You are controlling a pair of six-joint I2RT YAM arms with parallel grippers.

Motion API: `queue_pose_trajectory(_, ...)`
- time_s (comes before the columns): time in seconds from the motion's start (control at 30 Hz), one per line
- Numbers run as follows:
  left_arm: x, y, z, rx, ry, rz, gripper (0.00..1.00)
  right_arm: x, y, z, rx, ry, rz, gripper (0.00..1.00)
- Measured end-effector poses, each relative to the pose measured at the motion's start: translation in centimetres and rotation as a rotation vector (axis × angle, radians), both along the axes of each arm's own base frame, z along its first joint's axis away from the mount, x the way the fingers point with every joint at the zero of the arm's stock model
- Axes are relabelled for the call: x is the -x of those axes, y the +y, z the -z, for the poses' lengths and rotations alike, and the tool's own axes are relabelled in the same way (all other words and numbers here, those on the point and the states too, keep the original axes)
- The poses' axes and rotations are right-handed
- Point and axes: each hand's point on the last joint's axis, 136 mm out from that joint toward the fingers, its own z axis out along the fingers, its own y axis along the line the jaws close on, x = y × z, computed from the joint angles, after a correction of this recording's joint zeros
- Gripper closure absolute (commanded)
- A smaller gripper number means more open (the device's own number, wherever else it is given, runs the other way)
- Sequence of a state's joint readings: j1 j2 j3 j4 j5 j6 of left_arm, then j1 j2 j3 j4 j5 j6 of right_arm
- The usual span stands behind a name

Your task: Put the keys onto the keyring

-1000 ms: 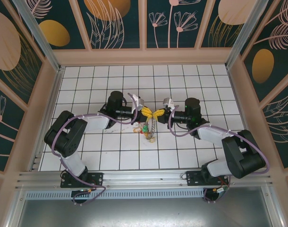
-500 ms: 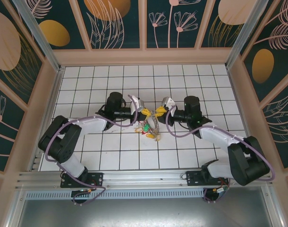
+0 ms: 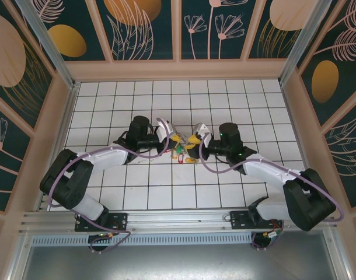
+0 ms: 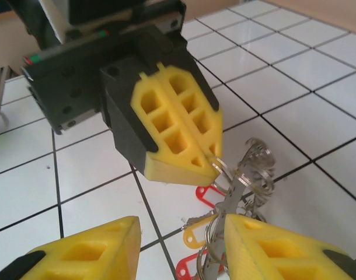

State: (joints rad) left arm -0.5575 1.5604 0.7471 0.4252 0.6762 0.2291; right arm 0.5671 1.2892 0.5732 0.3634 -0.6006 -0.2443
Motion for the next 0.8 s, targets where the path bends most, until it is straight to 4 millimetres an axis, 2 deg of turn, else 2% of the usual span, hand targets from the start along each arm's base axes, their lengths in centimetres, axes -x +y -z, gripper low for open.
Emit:
queue_pose_trajectory(0.17, 0.0, 0.1, -0.2, 0.007, 0.007, -0.011, 1.00, -0.7, -0.2, 1.5, 0.039, 0.021, 0.038, 0.62)
queue_pose_trajectory(0.23, 0.3, 0.2, -0.7, 0.015, -0.003, -0.007, 1.00, -0.7, -0.1, 1.4, 0.038, 0.009, 0.034, 0.69)
queue_pose_trajectory(0.33, 1.0, 0.2, -1.9, 0.054, -0.044, 0.020, 1.00, -0.6, -0.2, 0.9, 0.025, 0.004, 0.022, 0.71)
queue_pose_trajectory(0.37, 1.2, 0.1, -2.4, 0.067, -0.058, 0.034, 1.00, -0.7, -0.5, 0.6, 0.017, -0.003, 0.021, 0.78)
queue_pose_trajectory(0.4, 1.4, 0.0, -2.8, 0.077, -0.075, 0.050, 1.00, -0.8, -0.8, 0.1, 0.007, -0.010, 0.021, 0.81)
queue_pose_trajectory(0.6, 1.1, -0.9, -4.0, 0.078, -0.130, 0.114, 1.00, -1.3, -2.3, -1.6, 0.000, -0.013, 0.015, 0.75)
queue_pose_trajectory(0.67, 1.1, -1.0, -3.9, 0.063, -0.138, 0.133, 1.00, -1.3, -2.6, -2.1, 0.001, -0.023, 0.015, 0.71)
queue_pose_trajectory(0.8, 1.2, -1.2, -2.7, 0.021, -0.120, 0.173, 1.00, -1.3, -3.7, -3.8, -0.008, -0.077, 0.035, 0.70)
